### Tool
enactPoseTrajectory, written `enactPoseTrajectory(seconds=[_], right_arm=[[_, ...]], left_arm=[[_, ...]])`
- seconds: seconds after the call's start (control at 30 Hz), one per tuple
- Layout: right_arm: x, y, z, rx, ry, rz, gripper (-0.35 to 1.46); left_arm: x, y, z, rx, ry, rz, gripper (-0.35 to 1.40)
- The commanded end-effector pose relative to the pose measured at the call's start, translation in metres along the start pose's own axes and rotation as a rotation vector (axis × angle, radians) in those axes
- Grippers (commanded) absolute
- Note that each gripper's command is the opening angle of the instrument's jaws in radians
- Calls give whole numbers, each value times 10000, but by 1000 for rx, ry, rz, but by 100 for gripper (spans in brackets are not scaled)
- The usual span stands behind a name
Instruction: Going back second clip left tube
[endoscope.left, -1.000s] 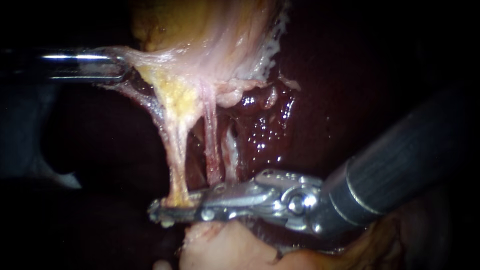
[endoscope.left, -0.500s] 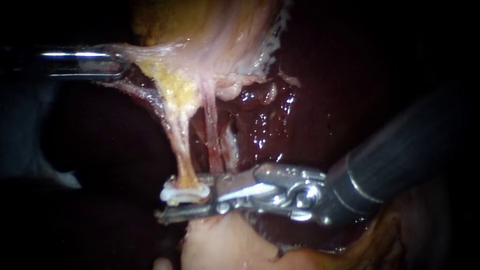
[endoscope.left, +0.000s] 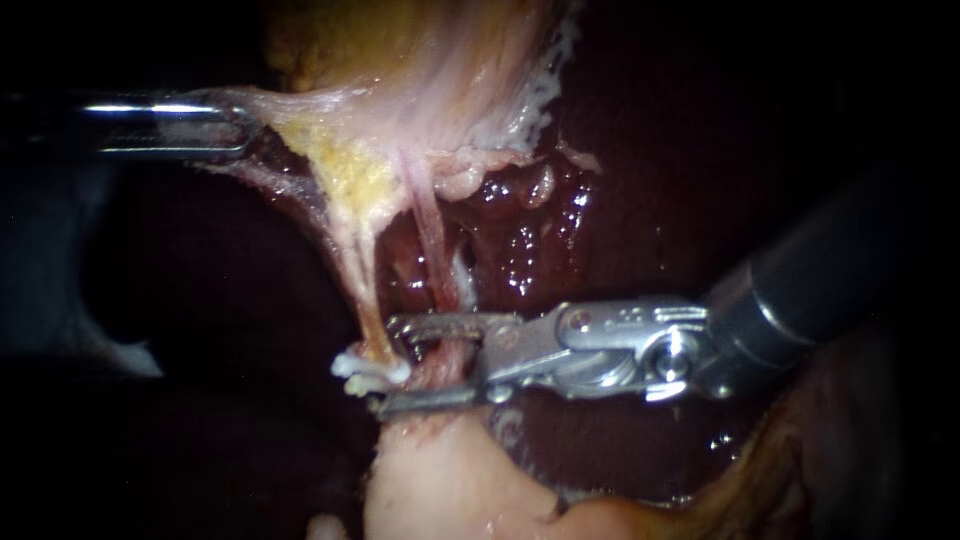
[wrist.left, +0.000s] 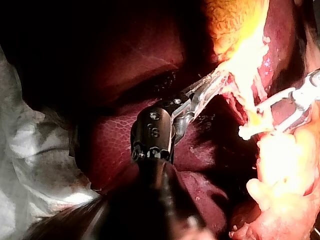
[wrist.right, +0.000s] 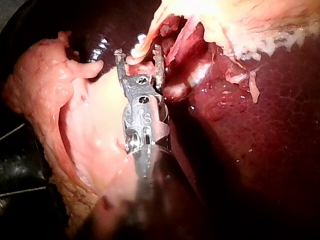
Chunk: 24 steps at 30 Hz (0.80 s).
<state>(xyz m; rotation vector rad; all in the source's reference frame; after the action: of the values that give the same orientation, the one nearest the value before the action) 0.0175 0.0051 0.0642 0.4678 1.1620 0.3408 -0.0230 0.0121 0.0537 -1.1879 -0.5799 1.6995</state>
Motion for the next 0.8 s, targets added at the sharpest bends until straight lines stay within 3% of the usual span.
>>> enactPoseTrajectory(seconds=[0.03,0.43,0.63,0.8], right_arm=[[1,-1,-8,0,0,-25,50],[15,6,-122,-7,-13,-189,50],[11,11,-150,-12,-18,-211,50],[10,12,-156,-12,-19,-217,50]], left_arm=[[0,0,0,-1,0,0,-35],[0,0,-1,-1,0,0,-35],[0,0,0,-1,0,0,-35],[0,1,2,0,1,0,-35]])
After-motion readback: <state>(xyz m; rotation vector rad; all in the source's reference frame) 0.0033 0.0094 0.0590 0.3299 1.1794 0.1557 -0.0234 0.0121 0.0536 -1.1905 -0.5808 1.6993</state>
